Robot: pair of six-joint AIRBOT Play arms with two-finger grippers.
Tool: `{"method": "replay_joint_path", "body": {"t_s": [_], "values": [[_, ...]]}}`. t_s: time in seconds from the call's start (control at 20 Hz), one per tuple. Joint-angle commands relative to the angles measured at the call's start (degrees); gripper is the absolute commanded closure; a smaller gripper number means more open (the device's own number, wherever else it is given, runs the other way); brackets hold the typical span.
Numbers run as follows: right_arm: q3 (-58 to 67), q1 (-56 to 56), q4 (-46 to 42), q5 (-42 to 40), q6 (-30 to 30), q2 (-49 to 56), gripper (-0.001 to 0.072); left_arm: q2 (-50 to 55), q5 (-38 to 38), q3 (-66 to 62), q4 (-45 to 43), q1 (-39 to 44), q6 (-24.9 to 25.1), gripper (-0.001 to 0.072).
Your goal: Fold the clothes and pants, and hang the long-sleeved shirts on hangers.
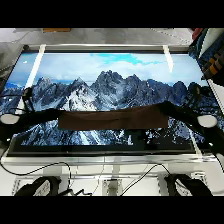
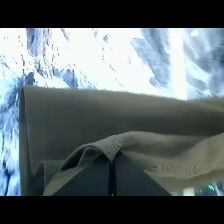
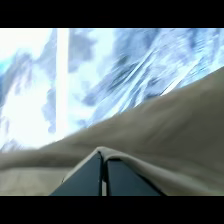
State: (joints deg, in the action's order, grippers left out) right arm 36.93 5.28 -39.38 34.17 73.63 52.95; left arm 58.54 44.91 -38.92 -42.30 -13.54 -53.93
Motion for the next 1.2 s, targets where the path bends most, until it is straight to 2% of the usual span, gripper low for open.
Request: {"method": "replay_joint_path", "body": {"t_s": [0.0,0.1,0.15,0.2,0.25,0.3,0.5,0.6,0.7,0.9,1.0,1.1,1.15], "values": [[0.1,-2.8,0.3,-14.4,3.9,11.6,0.0701,7.6,-14.2,0.5,3.9,4.6,-0.3,0.0697],[0.1,-1.8,0.3,-14.7,5.4,15.8,0.07,10.3,-18.3,0.3,7.0,4.8,-0.3,0.0696],[0.1,-1.7,-0.1,-14.7,5.3,17.0,0.0659,11.1,-19.5,0.3,7.5,4.8,-0.3,0.0673],[0.1,-1.7,-1.2,-14.7,5.3,17.6,0.0451,11.5,-19.9,0.3,7.4,4.8,0.9,0.046],[0.1,-1.7,-2.6,-14.8,5.3,17.6,0.0204,11.5,-19.9,0.3,7.4,4.7,2.7,0.0121],[0.1,-1.7,-3.6,-15.2,5.3,17.5,0.0149,11.5,-19.8,0.3,7.4,4.6,4.3,0.0023],[1.2,1.2,-6.9,-11.8,5.3,17.4,0.0154,10.8,-18.3,0.3,3.3,3.1,4.6,0.0019],[2.1,5.1,-8.3,-7.4,5.3,17.4,0.0156,10.8,-14.3,0.3,0.0,0.4,1.2,0.0021],[2.5,9.0,-9.7,-2.5,5.2,17.4,0.0158,11.5,-8.0,-0.3,-3.5,-2.9,-1.8,0.0022],[2.6,13.0,-12.3,3.8,4.8,17.5,0.0163,19.7,13.8,-8.8,-8.3,-6.0,-0.8,0.0021],[2.6,13.2,-12.3,5.5,4.7,17.5,0.0163,24.9,18.2,-13.6,-8.3,-5.5,0.4,0.0021],[2.6,13.2,-12.3,7.5,4.6,17.5,0.0164,29.1,18.4,-16.5,-7.8,-5.0,0.4,0.0023],[2.7,13.2,-12.2,9.6,2.4,17.5,0.0164,30.7,18.4,-17.2,-7.0,-4.9,0.4,0.0033]]}}
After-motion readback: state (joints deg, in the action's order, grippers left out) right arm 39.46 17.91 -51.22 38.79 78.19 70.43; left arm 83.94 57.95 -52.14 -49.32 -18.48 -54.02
